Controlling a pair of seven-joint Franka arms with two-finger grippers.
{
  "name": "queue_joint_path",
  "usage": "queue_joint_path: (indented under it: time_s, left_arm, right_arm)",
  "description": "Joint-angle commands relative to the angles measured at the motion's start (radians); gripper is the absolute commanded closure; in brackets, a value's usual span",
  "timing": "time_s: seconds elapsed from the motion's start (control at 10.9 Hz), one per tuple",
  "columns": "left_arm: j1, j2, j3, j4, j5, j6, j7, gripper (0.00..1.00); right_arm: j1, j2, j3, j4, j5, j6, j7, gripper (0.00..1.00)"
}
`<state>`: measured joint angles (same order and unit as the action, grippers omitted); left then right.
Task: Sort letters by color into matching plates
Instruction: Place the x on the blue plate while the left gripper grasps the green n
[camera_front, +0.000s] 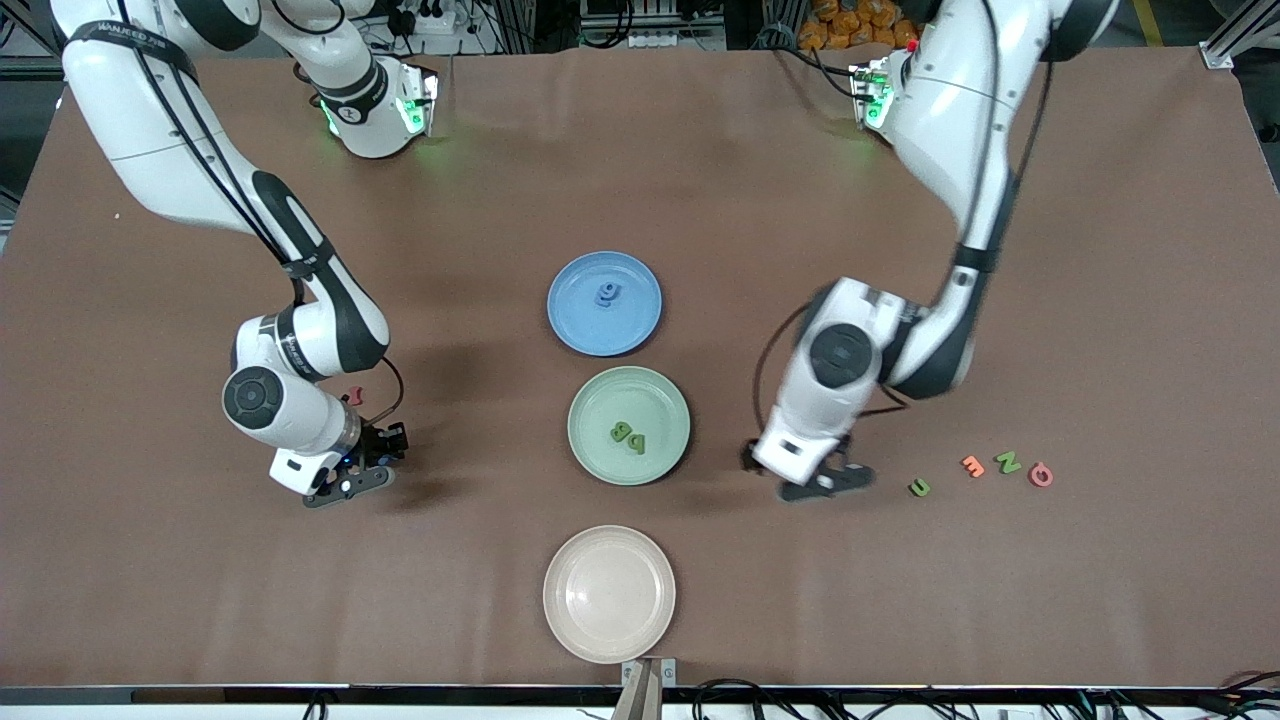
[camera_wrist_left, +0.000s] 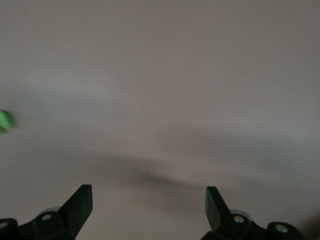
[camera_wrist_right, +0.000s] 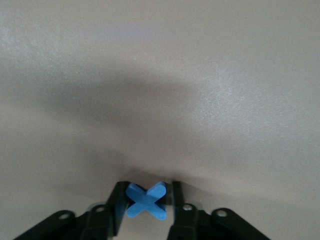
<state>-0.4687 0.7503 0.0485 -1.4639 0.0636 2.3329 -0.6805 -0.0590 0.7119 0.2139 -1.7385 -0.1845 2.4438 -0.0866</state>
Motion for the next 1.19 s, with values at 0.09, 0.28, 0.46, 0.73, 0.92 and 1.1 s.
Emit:
queue_joint_path:
  time_s: [0.09, 0.28, 0.46, 0.73, 0.92, 1.1]
  left_arm:
    - [0.149, -0.003, -0.012, -0.001, -0.005, -0.032, -0.127, 0.0]
    - [0.2, 0.032, -0.01, -0.003, -0.011, -0.032, -0.224, 0.0]
    - [0.234, 0.075, -0.01, -0.001, -0.01, -0.032, -0.215, 0.0]
    - [0.263, 0.107, -0.01, -0.001, -0.002, -0.032, -0.195, 0.0]
    - [0.265, 0.112, -0.009, -0.001, -0.002, -0.032, -0.169, 0.0]
    - [0.265, 0.112, -0.01, -0.001, -0.005, -0.03, -0.178, 0.99]
  right_arm:
    - [0.025, -0.015, 0.005, 0.02, 0.039, -0.015, 0.062, 1.0]
    - [0.067, -0.086, 0.015, 0.017, 0.083, -0.15, 0.137, 1.0]
    - [0.123, -0.136, 0.035, 0.011, 0.137, -0.239, 0.247, 1.0]
    - [0.24, -0.172, 0.068, -0.018, 0.151, -0.278, 0.512, 1.0]
    - [0.313, -0.177, 0.106, -0.033, 0.149, -0.278, 0.704, 1.0]
    - [0.387, -0.177, 0.148, -0.056, 0.137, -0.263, 0.865, 1.0]
